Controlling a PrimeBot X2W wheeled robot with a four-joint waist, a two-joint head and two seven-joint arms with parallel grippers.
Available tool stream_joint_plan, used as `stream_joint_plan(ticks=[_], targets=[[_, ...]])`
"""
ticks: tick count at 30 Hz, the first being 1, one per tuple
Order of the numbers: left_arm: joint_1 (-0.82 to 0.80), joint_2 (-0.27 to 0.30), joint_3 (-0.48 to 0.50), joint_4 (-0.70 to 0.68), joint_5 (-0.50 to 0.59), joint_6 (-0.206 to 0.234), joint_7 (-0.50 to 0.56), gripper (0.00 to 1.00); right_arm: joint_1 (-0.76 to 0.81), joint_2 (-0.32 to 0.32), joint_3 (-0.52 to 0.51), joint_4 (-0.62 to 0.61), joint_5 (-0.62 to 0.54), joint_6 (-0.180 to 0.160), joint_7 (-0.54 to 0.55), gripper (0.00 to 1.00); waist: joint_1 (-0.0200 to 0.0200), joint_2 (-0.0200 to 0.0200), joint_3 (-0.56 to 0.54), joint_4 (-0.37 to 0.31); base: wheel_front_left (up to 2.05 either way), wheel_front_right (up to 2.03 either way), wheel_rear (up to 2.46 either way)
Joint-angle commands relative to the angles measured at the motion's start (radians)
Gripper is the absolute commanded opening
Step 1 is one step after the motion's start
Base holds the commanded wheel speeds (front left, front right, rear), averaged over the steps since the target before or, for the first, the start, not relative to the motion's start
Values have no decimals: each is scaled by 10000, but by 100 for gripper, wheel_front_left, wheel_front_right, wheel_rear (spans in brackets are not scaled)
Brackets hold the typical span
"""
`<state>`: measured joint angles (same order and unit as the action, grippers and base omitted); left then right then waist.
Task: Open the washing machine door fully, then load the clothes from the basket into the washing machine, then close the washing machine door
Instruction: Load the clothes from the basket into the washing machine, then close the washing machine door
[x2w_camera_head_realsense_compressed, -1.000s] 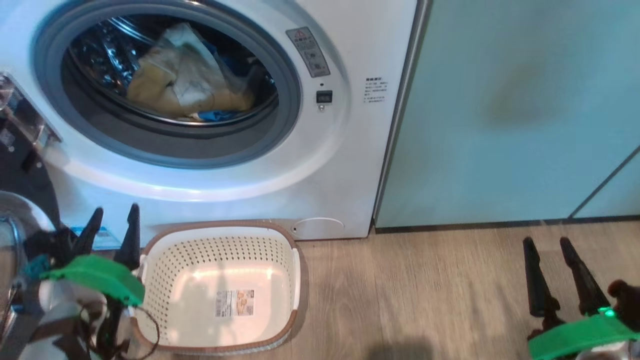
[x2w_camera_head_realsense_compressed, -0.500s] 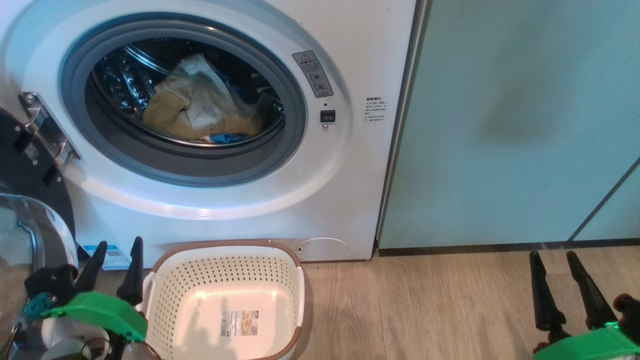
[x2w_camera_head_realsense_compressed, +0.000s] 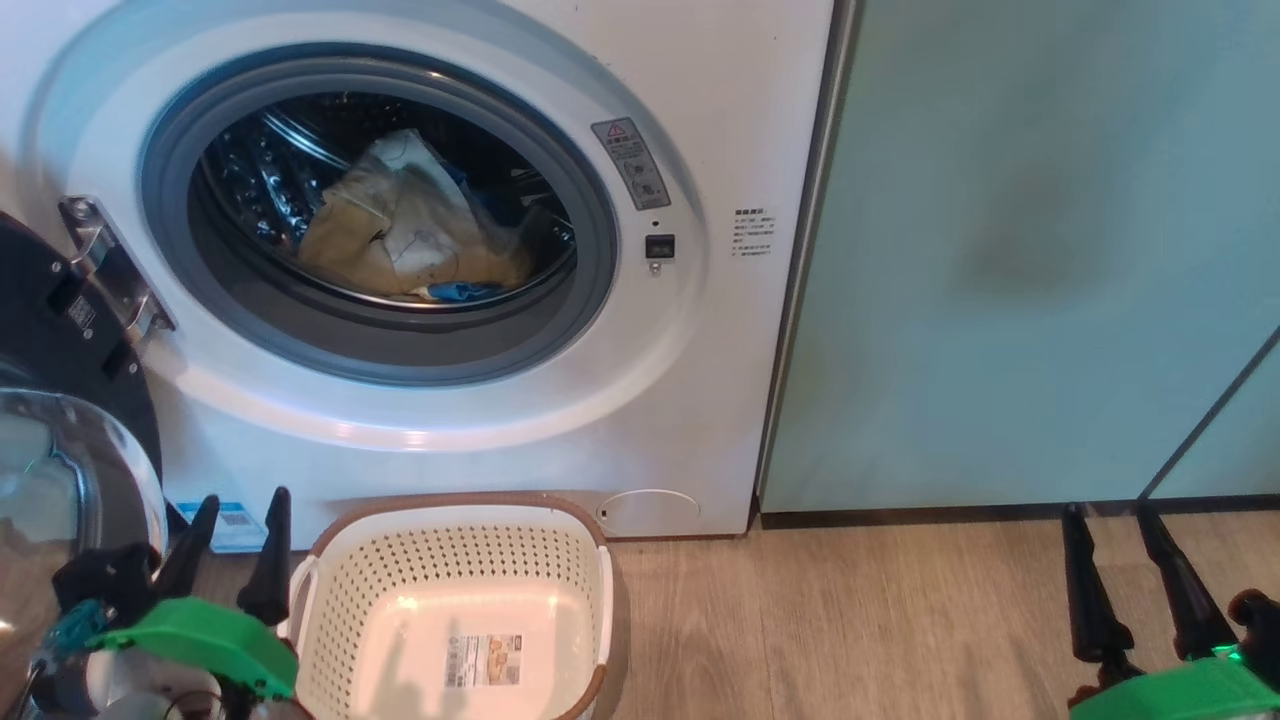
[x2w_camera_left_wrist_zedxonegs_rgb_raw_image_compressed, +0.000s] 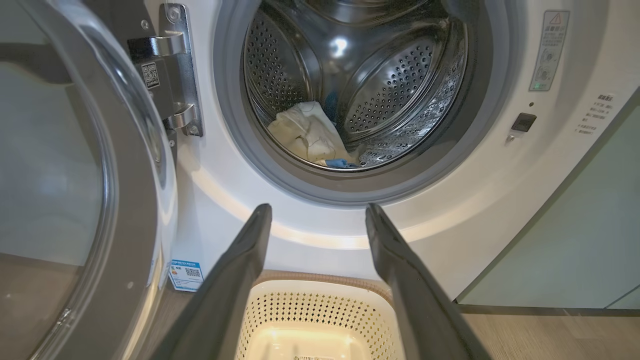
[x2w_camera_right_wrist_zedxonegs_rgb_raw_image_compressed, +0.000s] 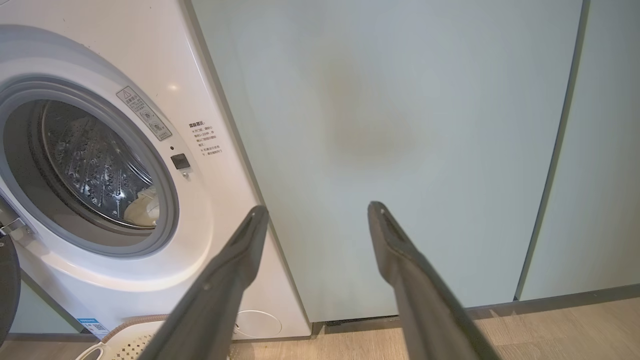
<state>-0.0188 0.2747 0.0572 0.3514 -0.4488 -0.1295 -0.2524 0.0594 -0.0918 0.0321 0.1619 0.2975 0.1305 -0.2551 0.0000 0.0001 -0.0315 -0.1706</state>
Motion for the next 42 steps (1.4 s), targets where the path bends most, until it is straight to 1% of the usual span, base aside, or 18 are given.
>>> stream_joint_plan(ticks=[1, 18, 25, 32, 42], targets=[[-348, 253, 346, -371, -32, -11, -93, 100, -140, -226, 186, -357, -54, 2, -67, 100, 0, -1, 5, 7, 0, 0, 0], [-425, 215, 303, -398, 35, -11, -93, 100, -307, -412, 248, -364, -29, 2, -67, 100, 0, -1, 59, 1, -1, 1, 0], [-495, 172, 294, -362, 68, -11, -93, 100, -399, -467, 295, -357, -25, 2, -67, 100, 0, -1, 75, 31, -49, 49, 0], [-515, 122, 375, -316, 165, -11, -93, 100, -374, -444, 305, -340, -28, 2, -67, 100, 0, -1, 64, 49, -123, 123, 0], [-541, 121, 399, -383, 177, -11, -93, 100, -332, -386, 278, -312, -33, 2, -67, 100, 0, -1, 89, 50, -206, 205, 0]])
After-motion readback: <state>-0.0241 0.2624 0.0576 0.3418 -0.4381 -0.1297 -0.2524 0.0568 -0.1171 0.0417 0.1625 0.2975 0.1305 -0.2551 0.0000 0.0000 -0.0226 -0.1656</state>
